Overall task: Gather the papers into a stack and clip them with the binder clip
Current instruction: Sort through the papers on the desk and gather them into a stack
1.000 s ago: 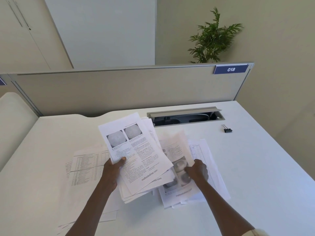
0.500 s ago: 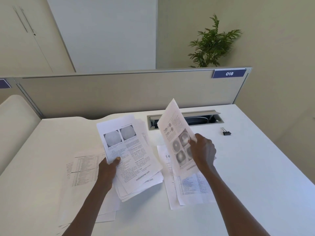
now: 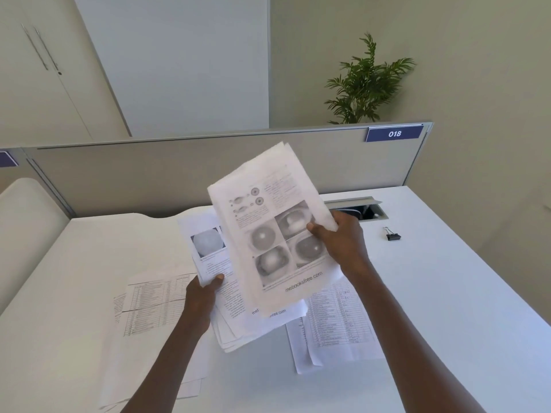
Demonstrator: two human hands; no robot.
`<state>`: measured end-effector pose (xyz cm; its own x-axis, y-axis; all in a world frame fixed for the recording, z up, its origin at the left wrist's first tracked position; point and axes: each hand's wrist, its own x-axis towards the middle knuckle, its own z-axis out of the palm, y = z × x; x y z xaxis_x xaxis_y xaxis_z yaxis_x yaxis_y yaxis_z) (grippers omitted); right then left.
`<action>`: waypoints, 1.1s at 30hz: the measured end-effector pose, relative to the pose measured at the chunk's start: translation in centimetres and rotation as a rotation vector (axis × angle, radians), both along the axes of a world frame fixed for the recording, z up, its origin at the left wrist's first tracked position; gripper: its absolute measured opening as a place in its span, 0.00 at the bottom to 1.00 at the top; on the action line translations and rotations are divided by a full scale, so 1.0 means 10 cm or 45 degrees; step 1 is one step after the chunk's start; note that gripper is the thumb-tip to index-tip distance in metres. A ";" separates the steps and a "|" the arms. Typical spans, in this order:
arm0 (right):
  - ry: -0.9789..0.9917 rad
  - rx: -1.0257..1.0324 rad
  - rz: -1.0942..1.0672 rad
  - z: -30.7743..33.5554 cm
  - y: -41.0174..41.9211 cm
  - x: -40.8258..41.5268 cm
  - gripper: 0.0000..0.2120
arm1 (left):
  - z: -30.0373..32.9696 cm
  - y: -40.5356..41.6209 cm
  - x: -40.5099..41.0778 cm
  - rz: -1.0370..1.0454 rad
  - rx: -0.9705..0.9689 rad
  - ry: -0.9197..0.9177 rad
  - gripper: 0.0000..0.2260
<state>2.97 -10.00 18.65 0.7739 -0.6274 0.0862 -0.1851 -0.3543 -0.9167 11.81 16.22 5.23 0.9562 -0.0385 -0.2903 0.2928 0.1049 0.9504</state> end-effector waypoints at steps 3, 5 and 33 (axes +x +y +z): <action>0.085 0.166 0.046 -0.22 0.04 0.05 0.12 | 0.10 -0.05 -0.06 -0.094 -0.022 0.021 0.07; 0.143 0.160 0.050 -0.38 0.09 0.06 0.13 | 0.17 -0.07 -0.10 -0.178 -0.009 0.021 0.13; 0.214 0.221 0.116 -1.01 0.28 0.10 0.14 | 0.14 -0.06 -0.10 -0.310 -0.212 -0.009 0.13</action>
<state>3.95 -7.22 8.56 0.8223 -0.5486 -0.1513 -0.3144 -0.2163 -0.9243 10.79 15.64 6.66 0.9150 -0.3136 -0.2540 0.3218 0.1873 0.9281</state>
